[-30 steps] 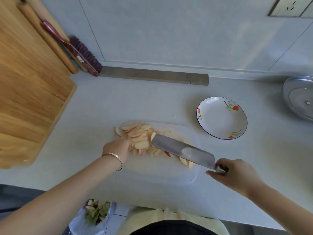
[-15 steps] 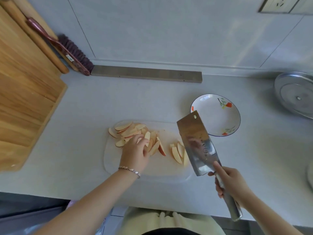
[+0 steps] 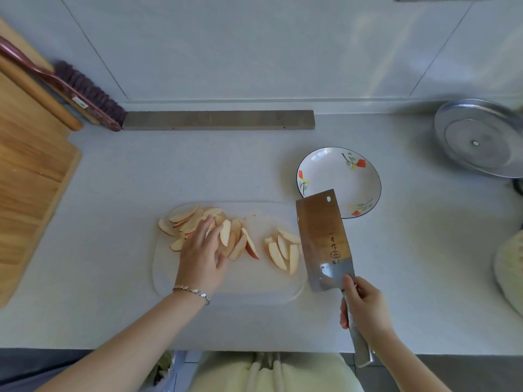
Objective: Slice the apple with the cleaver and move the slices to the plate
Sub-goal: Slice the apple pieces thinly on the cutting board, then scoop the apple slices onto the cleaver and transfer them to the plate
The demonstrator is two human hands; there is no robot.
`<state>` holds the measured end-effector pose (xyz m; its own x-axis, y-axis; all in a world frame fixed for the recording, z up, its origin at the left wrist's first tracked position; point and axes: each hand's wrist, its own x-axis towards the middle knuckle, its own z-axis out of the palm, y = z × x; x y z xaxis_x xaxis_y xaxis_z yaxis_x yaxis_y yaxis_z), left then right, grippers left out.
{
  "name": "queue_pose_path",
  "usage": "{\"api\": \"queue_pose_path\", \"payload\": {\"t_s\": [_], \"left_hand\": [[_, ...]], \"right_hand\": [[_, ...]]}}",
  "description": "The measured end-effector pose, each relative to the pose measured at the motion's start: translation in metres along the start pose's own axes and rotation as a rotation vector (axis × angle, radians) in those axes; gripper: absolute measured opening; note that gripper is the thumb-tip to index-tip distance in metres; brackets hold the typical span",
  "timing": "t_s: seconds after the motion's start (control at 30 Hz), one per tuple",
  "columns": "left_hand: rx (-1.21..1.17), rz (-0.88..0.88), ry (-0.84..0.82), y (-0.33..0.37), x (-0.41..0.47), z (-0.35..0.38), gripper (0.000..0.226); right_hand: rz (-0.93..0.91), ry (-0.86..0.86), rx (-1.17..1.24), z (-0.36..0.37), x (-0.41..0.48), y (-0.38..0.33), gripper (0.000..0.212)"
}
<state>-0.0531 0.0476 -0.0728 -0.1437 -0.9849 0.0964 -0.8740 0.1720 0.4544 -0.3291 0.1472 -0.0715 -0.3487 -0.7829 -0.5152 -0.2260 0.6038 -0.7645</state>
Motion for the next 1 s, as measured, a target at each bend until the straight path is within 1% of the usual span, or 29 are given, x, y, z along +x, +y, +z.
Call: {"api": "queue_pose_path", "payload": {"t_s": [0.13,0.3,0.33,0.4,0.47,0.53,0.6,0.67,0.77,0.87,1.0], "left_hand": [[0.024,0.013,-0.007,-0.003,-0.002,0.002,0.05],[0.017,-0.021,0.062,-0.005,0.003,0.001,0.041],[0.032,-0.045,0.065,-0.007,0.005,-0.001,0.045],[0.052,-0.141,0.016,-0.012,0.009,-0.006,0.059],[0.072,-0.244,-0.103,-0.018,0.013,-0.011,0.072],[0.142,-0.245,-0.184,-0.025,0.017,-0.012,0.082],[0.126,-0.217,-0.221,-0.029,0.019,-0.009,0.091],[0.062,-0.199,-0.247,-0.029,0.019,-0.002,0.092],[0.106,-0.152,-0.264,-0.026,0.017,0.009,0.087],[0.114,-0.211,-0.307,-0.025,0.016,0.014,0.086],[0.088,-0.229,-0.363,-0.019,0.012,0.017,0.086]], "right_hand": [[-0.005,-0.01,-0.001,-0.002,0.001,-0.002,0.035],[0.035,-0.085,0.032,0.014,-0.002,-0.004,0.034],[0.046,-0.103,0.041,0.02,-0.003,-0.004,0.035],[0.068,-0.129,0.065,0.035,-0.005,-0.007,0.037],[0.085,-0.145,0.1,0.049,-0.005,-0.012,0.037],[0.096,-0.16,0.131,0.064,-0.006,-0.018,0.034],[0.097,-0.177,0.149,0.076,-0.009,-0.024,0.034],[0.103,-0.199,0.152,0.089,-0.011,-0.028,0.035],[0.113,-0.226,0.155,0.108,-0.014,-0.033,0.036],[0.134,-0.244,0.187,0.129,-0.016,-0.038,0.034],[0.164,-0.265,0.232,0.145,-0.022,-0.046,0.033]]}}
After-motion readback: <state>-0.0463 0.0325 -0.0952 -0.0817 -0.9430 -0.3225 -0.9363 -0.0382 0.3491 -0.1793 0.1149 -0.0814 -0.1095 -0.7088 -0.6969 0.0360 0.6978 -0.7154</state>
